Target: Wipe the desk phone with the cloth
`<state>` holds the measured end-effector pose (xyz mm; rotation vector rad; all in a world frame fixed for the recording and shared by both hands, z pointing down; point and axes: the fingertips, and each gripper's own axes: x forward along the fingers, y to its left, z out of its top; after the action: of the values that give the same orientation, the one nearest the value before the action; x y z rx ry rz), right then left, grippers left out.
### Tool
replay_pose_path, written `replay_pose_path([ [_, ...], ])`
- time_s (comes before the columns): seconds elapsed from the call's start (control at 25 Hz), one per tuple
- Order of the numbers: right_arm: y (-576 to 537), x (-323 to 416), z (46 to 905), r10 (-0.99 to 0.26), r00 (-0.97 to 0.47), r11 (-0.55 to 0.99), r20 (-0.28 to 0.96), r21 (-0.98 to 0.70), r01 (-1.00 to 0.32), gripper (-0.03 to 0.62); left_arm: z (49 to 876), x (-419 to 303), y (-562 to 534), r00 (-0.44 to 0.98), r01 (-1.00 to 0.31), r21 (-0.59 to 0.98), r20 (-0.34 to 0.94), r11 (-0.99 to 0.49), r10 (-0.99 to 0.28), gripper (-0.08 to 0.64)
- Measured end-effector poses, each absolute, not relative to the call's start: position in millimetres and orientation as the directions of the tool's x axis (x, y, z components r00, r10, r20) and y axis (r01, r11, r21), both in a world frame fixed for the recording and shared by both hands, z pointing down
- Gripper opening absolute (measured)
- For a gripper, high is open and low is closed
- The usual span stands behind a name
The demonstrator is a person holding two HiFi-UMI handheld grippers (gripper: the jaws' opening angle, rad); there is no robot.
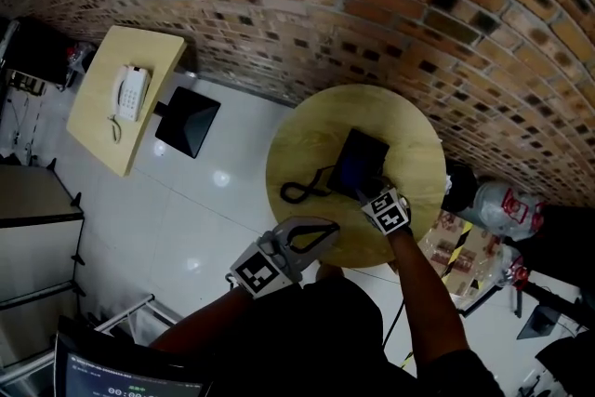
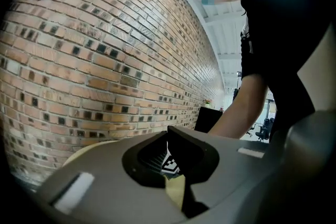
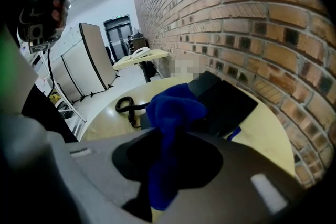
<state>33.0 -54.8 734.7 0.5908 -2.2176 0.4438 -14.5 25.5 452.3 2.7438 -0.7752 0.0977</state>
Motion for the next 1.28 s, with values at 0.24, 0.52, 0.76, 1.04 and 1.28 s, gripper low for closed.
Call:
replay_pose_path([
  [0.24,-12,20,754,-0.193,-0.589,0.84,0.785,-0.178,-0.512,0.089,456,-12,27,0.861,-0.509,0.265,0.146,-0.819,-0.487,-0.008],
  [0.52,-35,27,731,-0.263,-0.613,0.81,0.745,-0.175,-0.56,0.089,454,-16,28,0.861,-0.508,0.268,0.134,-0.818,-0.491,-0.008],
  [0.76,-122,32,691,-0.387,-0.601,0.795,0.699,-0.076,-0.601,0.089,451,-32,26,0.844,-0.535,0.262,0.121,-0.803,-0.522,-0.008],
  [1.04,-173,19,690,-0.413,-0.556,0.796,0.721,-0.011,-0.606,0.089,455,-51,31,0.819,-0.572,0.263,0.133,-0.777,-0.558,-0.008],
  [1.28,-136,4,709,-0.374,-0.571,0.813,0.731,-0.039,-0.582,0.089,458,-60,32,0.805,-0.591,0.265,0.134,-0.762,-0.578,-0.008],
])
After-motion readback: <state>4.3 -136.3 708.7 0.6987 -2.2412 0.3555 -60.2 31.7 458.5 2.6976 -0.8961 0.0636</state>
